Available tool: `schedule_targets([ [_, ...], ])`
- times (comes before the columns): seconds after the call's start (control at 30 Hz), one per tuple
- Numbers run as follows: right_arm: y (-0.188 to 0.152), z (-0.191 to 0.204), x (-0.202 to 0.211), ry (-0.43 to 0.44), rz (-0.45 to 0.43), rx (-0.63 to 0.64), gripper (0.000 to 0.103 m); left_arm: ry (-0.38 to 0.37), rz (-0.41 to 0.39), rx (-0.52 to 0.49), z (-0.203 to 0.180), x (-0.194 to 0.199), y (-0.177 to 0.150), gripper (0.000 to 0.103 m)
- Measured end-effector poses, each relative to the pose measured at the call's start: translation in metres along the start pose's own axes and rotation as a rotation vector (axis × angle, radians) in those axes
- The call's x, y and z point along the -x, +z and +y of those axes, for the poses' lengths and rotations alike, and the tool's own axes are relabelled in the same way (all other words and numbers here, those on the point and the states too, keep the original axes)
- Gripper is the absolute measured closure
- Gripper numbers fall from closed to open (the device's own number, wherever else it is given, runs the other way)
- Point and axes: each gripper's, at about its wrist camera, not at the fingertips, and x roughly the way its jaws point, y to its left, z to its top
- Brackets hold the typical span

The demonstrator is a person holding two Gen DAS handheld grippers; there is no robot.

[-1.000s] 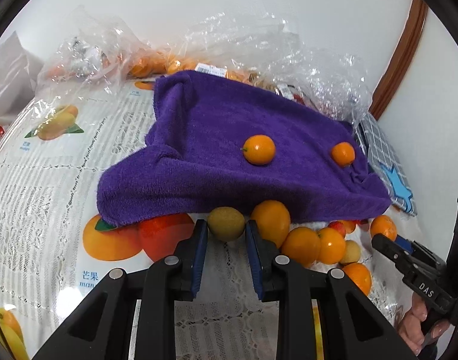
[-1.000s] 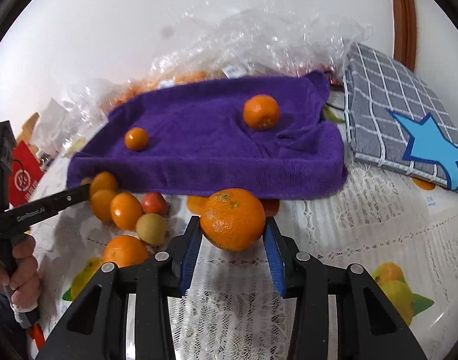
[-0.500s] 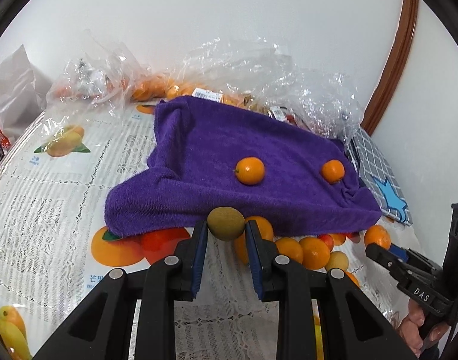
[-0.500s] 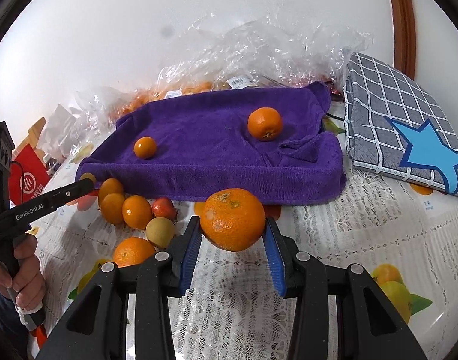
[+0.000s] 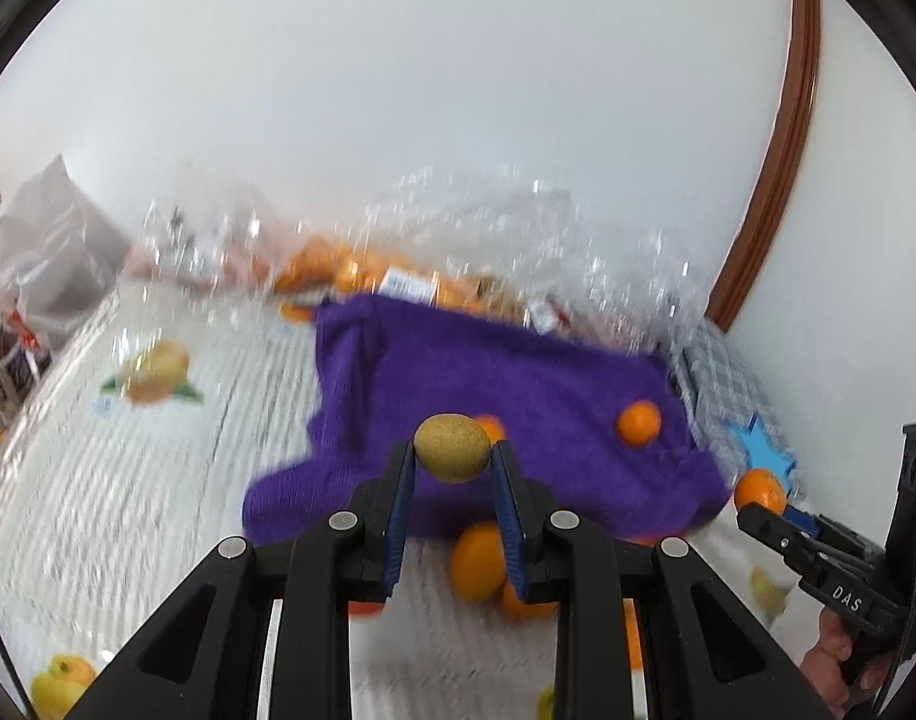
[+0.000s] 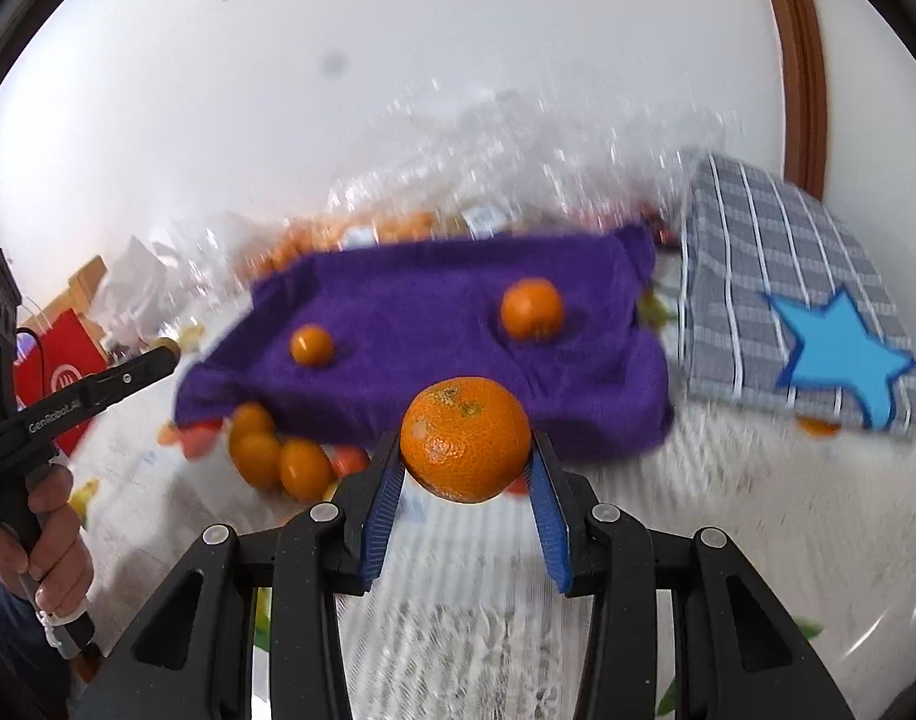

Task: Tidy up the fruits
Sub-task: 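Lift both held fruits and carry them over the purple towel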

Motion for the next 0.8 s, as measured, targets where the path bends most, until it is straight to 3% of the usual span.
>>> schedule_targets([
  [0.2, 0.046, -0.001, 0.007, -0.001, -0.083, 0.004, 0.062, 0.053, -0.058, 0.029, -0.005, -0.017, 0.043, 0.078],
  [0.37, 0.069, -0.006, -0.016, 0.004, -0.099, -0.01, 0.062, 0.122, -0.075, 0.045, -0.001, -0.044, 0.048, 0.078],
  [0.6, 0.054, -0.026, -0.063, 0.013, -0.013, -0.066, 0.062, 0.13, -0.018, -0.005, 0.005, -0.078, 0.025, 0.078],
  [0.8, 0.047, -0.034, -0.077, -0.006, 0.016, -0.069, 0.062, 0.13, 0.011, -0.051, 0.001, -0.091, 0.018, 0.078],
])
